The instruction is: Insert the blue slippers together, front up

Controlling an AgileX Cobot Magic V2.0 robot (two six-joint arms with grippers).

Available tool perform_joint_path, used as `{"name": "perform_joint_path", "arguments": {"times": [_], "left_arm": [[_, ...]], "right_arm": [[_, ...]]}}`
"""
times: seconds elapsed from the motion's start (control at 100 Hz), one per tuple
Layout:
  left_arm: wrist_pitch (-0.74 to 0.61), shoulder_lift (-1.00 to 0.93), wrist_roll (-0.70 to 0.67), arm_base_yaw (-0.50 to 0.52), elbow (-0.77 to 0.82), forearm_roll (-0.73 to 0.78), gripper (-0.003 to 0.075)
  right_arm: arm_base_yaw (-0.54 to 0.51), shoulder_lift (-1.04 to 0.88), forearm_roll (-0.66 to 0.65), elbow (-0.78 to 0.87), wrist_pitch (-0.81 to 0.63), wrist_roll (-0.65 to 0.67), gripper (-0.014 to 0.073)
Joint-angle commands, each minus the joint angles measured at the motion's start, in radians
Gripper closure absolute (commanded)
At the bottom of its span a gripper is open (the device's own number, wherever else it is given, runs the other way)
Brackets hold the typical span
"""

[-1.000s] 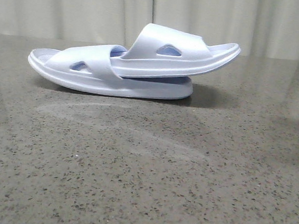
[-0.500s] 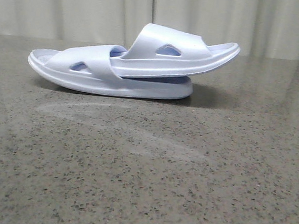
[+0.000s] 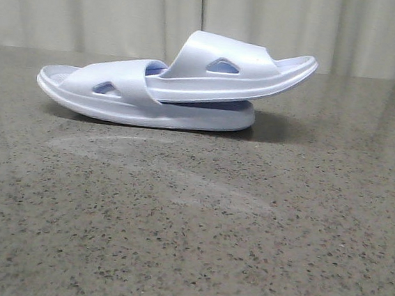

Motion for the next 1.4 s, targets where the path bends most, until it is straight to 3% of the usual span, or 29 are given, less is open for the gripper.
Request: {"name": "perform_joint_path", "arguments": {"times": [0.0,0.44,0.62,0.67,0.71,0.93,0.99,1.05,1.13,1.39], "left_arm": [[0.025,0.0,0.001,-0.01,-0.026,-0.072,0.0705],[0.036,0.0,0.001,-0.01,-0.026,-0.072,0.0705],[-0.125,0.0,-0.105,-0.01,-0.015,-0.064,0.0705],[-0.174,-0.005,-0.197,-0.01,-0.014,0.026,0.0705],[-0.2,-0.022,-0.336,-0.008,-0.014,0.188,0.0705],[-0.31,-0.165,-1.403,-0.006,0.064,1.179,0.0705],[-0.315,-0.204,-1.628,-0.006,0.101,1.429,0.0705],[-0.315,-0.251,-1.801,-0.006,0.141,1.585,0.0705],[-0.332,-0.312,-1.876,-0.006,0.192,1.681,0.0705],[-0.412,-0.491,-1.876,-0.006,0.343,1.686,0.0705]], "right_arm": [[0.001,0.002,0.032,-0.026,-0.019,-0.011,0.0683],[0.001,0.002,0.032,-0.026,-0.019,-0.011,0.0683],[0.001,0.002,0.032,-0.026,-0.019,-0.011,0.0683],[0.001,0.002,0.032,-0.026,-0.019,-0.011,0.0683],[0.001,0.002,0.032,-0.026,-0.019,-0.011,0.0683],[0.001,0.002,0.032,-0.026,-0.019,-0.011,0.0683],[0.001,0.002,0.032,-0.026,-0.019,-0.011,0.0683],[0.001,0.002,0.032,-0.026,-0.019,-0.011,0.0683],[0.001,0.002,0.032,-0.026,-0.019,-0.011,0.0683],[0.001,0.002,0.032,-0.026,-0.019,-0.011,0.0683]]}}
